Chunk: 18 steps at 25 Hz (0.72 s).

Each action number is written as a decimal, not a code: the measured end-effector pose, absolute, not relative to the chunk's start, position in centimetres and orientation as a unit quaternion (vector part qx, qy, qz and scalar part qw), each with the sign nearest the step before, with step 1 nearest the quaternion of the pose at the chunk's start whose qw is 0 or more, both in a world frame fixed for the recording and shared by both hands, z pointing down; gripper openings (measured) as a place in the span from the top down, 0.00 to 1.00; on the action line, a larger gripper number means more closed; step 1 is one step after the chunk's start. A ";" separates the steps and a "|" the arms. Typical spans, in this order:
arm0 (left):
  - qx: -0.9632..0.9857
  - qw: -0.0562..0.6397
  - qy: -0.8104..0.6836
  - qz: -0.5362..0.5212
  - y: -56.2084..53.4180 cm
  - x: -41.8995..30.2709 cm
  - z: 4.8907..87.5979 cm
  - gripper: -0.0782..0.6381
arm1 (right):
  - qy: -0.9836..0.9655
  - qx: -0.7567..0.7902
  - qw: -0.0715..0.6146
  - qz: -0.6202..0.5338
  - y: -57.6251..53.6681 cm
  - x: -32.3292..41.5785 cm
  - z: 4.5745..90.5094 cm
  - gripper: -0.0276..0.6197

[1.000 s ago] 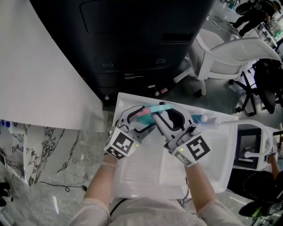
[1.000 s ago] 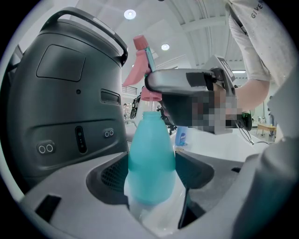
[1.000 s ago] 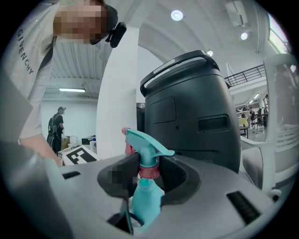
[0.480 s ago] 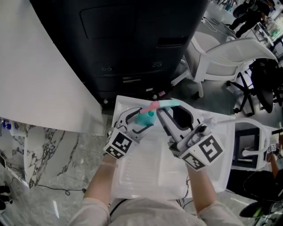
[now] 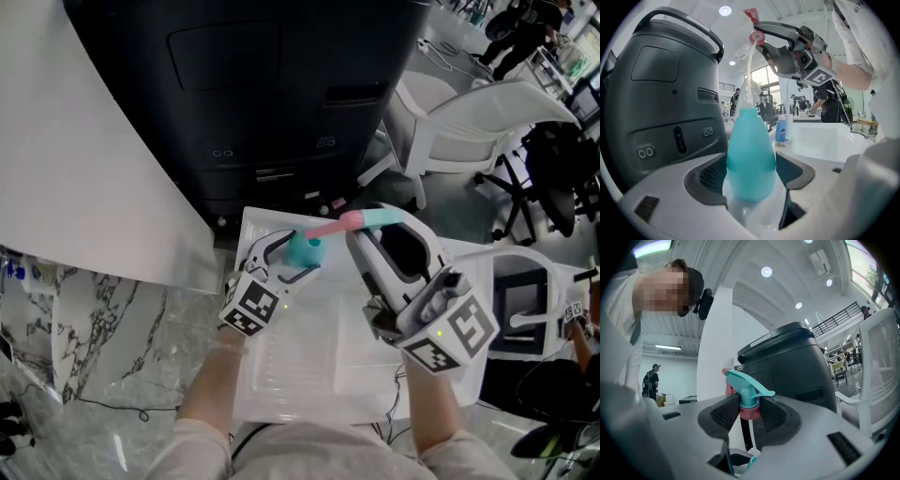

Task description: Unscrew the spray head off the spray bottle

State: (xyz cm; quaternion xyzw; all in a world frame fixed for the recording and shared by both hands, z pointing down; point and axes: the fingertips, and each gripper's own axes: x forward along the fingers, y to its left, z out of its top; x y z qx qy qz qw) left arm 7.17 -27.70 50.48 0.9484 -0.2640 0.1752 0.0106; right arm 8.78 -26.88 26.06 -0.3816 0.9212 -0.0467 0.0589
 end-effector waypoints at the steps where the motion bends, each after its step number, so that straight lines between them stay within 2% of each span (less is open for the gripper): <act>1: 0.948 0.011 -0.263 0.180 -27.7 7.2 50.7 0.45 | 0.920 -0.384 0.059 -0.046 -26.8 9.0 25.9 0.75; 18: 0.942 0.005 -0.297 0.154 -26.2 4.9 47.7 0.42 | 0.903 -0.424 0.049 -0.048 -24.1 11.6 26.5 0.75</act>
